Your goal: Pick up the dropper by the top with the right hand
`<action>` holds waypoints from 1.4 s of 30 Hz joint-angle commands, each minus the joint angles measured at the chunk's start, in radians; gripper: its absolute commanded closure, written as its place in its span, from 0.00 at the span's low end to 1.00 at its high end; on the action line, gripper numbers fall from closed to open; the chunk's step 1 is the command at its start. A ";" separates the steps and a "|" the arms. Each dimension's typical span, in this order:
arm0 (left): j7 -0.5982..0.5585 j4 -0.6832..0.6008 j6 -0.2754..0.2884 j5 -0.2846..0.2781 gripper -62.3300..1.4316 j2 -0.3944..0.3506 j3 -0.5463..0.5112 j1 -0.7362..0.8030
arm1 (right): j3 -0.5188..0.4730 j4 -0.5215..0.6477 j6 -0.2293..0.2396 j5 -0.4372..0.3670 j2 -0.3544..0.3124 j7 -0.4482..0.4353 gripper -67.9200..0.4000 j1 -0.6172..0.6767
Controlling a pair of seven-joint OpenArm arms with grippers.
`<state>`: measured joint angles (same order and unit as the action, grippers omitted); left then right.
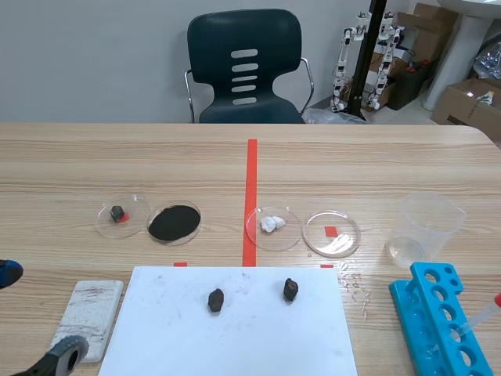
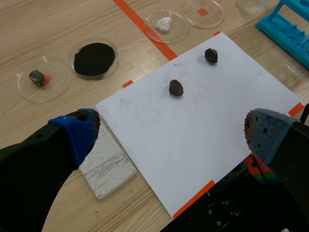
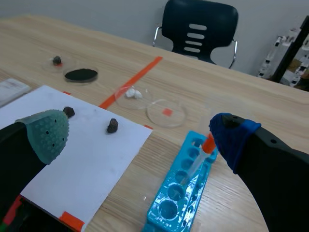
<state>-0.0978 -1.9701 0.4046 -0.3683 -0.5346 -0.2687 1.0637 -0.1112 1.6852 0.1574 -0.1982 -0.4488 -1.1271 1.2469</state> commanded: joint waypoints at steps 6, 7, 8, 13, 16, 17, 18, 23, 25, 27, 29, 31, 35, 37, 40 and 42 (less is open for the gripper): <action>-0.014 -0.008 0.002 -0.010 0.00 0.007 -0.001 -0.003 | -0.008 -0.169 0.085 -0.072 -0.003 -0.080 0.10 -0.084; -0.014 -0.008 0.002 -0.010 0.00 0.007 -0.001 -0.003 | -0.008 -0.198 0.099 -0.072 -0.003 -0.099 0.10 -0.094; -0.014 -0.008 0.002 -0.010 0.00 0.007 -0.001 -0.003 | -0.008 -0.224 0.102 -0.072 -0.003 -0.115 0.10 -0.105; -0.014 -0.008 0.002 -0.010 0.00 0.007 -0.001 -0.003 | -0.008 -0.322 0.114 -0.087 -0.003 -0.151 0.10 -0.159; -0.014 -0.008 0.002 -0.010 0.00 0.007 -0.001 -0.003 | -0.008 -0.370 0.154 -0.087 -0.003 -0.174 0.10 -0.186; -0.014 -0.008 0.002 -0.010 0.00 0.007 -0.001 -0.003 | -0.008 -0.385 0.160 -0.087 -0.003 -0.188 0.10 -0.197; -0.014 -0.008 0.002 -0.010 0.00 0.007 -0.001 -0.003 | -0.008 -0.396 0.166 -0.087 -0.003 -0.197 0.10 -0.205; -0.014 -0.008 0.002 -0.010 0.00 0.007 -0.001 -0.003 | -0.008 -0.440 0.182 -0.101 -0.003 -0.225 0.10 -0.254; -0.014 -0.008 0.002 -0.010 0.00 0.007 -0.001 -0.003 | -0.008 -0.454 0.207 -0.122 -0.003 -0.226 0.11 -0.273; -0.014 -0.008 0.002 -0.010 0.00 0.007 -0.001 -0.003 | -0.008 -0.464 0.235 -0.129 -0.003 -0.226 0.11 -0.290; -0.013 -0.008 0.002 -0.010 0.00 0.007 -0.001 -0.003 | -0.007 -0.469 0.237 -0.129 -0.002 -0.217 0.11 -0.307; -0.014 -0.008 0.002 -0.010 0.00 0.007 -0.001 -0.003 | -0.007 -0.469 0.236 -0.127 0.004 -0.201 0.11 -0.329; -0.014 -0.008 0.002 -0.010 0.00 0.007 -0.001 -0.003 | -0.006 -0.469 0.236 -0.113 0.012 -0.148 0.11 -0.378; -0.014 -0.008 0.002 -0.010 0.00 0.007 -0.001 -0.003 | -0.005 -0.469 0.236 -0.093 0.012 -0.115 0.11 -0.403; -0.014 -0.008 0.002 -0.010 0.00 0.007 -0.001 -0.003 | -0.005 -0.469 0.236 -0.093 0.012 -0.084 0.11 -0.438; -0.014 -0.008 0.002 -0.010 0.00 0.007 -0.001 -0.003 | -0.005 -0.469 0.236 -0.074 0.012 -0.078 0.11 -0.465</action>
<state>-0.0978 -1.9701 0.4046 -0.3683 -0.5346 -0.2687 1.0637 -0.1108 1.2022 0.3897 -0.2768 -0.4316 -1.1862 0.7948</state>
